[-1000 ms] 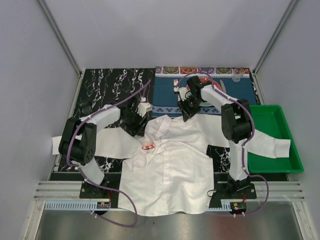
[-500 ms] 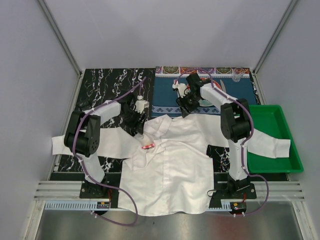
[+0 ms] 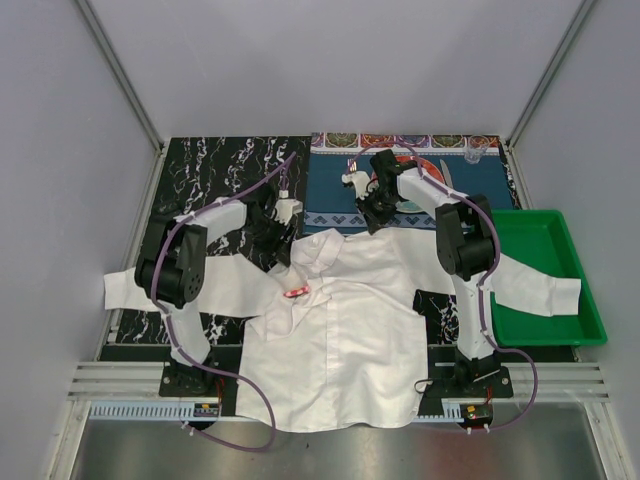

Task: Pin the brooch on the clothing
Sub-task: Flatten out the clothes at the center of the board.

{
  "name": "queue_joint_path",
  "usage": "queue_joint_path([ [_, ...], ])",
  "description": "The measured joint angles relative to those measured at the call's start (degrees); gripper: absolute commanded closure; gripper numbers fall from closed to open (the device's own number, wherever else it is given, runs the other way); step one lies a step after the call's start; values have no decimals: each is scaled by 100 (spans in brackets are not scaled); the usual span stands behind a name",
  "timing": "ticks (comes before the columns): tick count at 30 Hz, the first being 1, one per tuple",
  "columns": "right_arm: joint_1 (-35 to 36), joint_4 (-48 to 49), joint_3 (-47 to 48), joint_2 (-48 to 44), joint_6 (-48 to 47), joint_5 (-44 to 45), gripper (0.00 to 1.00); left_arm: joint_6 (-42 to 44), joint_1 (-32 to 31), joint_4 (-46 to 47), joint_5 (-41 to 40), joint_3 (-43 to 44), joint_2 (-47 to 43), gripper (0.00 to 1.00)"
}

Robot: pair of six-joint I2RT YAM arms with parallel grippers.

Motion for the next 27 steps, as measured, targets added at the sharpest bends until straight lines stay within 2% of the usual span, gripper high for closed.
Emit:
queue_joint_path([
  [1,0,-7,0,2,-35,-2,99,-20,-7,13,22,22,39,57],
  [4,0,-9,-4,2,-109,0,100,-68,-11,17,129,48,105,75],
  [5,0,-7,-13,2,-118,0,100,-70,-11,13,164,48,125,86],
  [8,0,4,-83,-35,-140,7,100,-83,-9,15,271,48,131,100],
  [16,-59,166,-319,-457,116,120,100,7,-94,317,195,103,-361,100],
  [27,-713,1261,-820,-1349,682,481,100,514,-179,826,-621,1432,-31,100],
])
